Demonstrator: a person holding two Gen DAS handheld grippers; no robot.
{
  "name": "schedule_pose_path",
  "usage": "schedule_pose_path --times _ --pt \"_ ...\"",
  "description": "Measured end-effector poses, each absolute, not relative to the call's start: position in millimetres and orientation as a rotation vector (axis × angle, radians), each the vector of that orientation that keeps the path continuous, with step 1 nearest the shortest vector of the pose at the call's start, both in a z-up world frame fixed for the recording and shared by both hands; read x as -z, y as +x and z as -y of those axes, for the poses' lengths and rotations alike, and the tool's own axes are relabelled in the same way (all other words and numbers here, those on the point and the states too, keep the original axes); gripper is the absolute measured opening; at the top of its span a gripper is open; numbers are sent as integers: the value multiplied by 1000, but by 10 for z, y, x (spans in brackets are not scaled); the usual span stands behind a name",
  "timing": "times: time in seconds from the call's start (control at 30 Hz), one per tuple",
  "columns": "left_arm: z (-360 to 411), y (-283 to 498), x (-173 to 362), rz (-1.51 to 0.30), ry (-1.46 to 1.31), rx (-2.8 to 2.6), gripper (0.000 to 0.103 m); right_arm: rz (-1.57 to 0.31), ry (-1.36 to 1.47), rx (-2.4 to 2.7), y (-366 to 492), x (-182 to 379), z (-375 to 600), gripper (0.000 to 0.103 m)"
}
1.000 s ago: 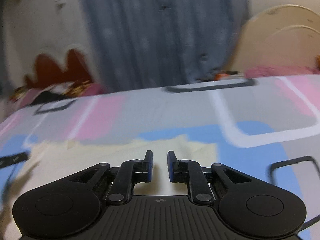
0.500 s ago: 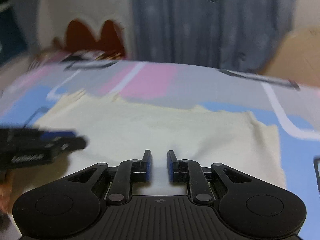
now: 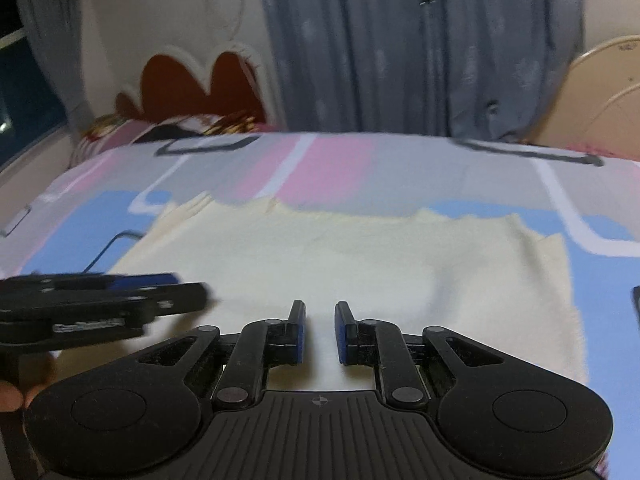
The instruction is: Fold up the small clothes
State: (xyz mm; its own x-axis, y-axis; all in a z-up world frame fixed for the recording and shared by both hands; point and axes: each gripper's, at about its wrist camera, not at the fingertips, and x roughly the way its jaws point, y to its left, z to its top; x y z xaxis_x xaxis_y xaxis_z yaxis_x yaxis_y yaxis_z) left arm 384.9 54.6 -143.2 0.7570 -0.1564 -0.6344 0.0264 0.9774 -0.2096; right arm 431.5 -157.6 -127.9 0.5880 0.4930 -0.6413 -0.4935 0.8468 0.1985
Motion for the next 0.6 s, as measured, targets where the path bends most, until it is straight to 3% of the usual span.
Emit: schedule_pose_path --times 0.6 --pt "-638 3631 1385 -769 -158 52 43 -788 23 -414 4082 1295 2063 15"
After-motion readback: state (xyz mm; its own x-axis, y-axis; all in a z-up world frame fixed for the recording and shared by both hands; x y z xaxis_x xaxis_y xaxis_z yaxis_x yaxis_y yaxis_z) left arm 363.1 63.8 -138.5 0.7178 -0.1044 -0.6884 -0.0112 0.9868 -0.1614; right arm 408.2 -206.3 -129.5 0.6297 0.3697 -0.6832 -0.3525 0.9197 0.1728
